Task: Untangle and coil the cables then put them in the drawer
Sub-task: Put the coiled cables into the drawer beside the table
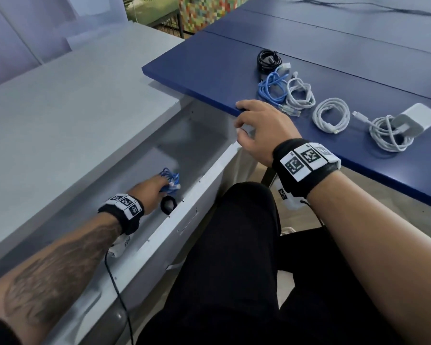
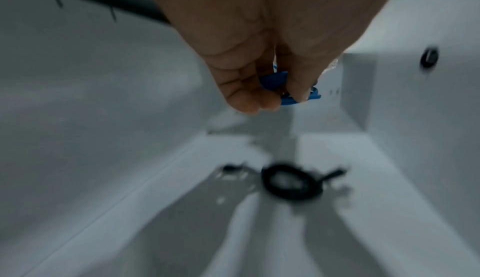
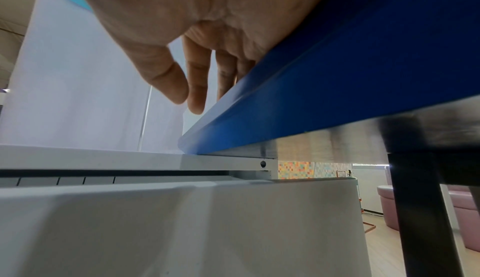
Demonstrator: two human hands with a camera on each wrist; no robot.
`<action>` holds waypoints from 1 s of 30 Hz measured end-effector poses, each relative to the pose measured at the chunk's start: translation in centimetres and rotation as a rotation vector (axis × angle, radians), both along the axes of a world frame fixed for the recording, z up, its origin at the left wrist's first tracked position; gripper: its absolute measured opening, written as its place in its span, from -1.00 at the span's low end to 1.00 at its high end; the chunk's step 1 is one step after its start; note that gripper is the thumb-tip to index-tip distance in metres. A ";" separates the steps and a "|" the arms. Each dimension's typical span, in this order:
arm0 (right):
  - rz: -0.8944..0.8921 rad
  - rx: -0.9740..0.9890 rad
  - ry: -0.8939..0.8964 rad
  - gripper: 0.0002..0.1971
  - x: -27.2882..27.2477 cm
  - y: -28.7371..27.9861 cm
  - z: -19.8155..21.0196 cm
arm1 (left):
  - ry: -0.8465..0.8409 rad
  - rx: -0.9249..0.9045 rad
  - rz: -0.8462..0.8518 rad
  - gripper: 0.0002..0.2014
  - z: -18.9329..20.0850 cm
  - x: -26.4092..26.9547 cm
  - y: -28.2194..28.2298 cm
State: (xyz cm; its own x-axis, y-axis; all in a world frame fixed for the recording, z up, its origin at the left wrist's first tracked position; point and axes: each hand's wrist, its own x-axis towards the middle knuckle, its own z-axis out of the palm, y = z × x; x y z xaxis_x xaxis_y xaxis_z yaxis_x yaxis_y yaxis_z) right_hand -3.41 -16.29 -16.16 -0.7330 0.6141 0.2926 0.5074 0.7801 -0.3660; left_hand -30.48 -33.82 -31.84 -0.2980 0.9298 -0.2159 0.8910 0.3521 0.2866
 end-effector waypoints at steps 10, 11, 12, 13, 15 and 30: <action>-0.018 0.036 0.004 -0.79 -0.3 0.1 -0.4 | 0.020 -0.503 0.025 -0.81 -8.9 -2.5 -4.1; -0.017 0.038 0.004 -0.79 -0.3 0.1 -0.4 | 0.003 -0.514 0.040 -0.71 -9.6 -2.9 -4.1; -0.016 0.039 0.005 -0.79 -0.3 0.1 -0.4 | 0.002 -0.506 0.036 -0.65 -8.9 -2.6 -4.1; -0.013 0.040 0.005 -0.78 -0.3 0.1 -0.4 | 0.001 -0.477 0.046 -0.66 -8.5 -2.6 -4.0; -0.006 0.039 -0.001 -0.78 -0.2 0.1 -0.4 | 0.039 -0.478 0.049 -0.87 -5.4 -1.1 -3.2; -0.020 0.133 0.117 -0.80 3.1 -0.1 -0.2 | -0.037 0.694 -0.247 -0.86 18.6 8.9 11.1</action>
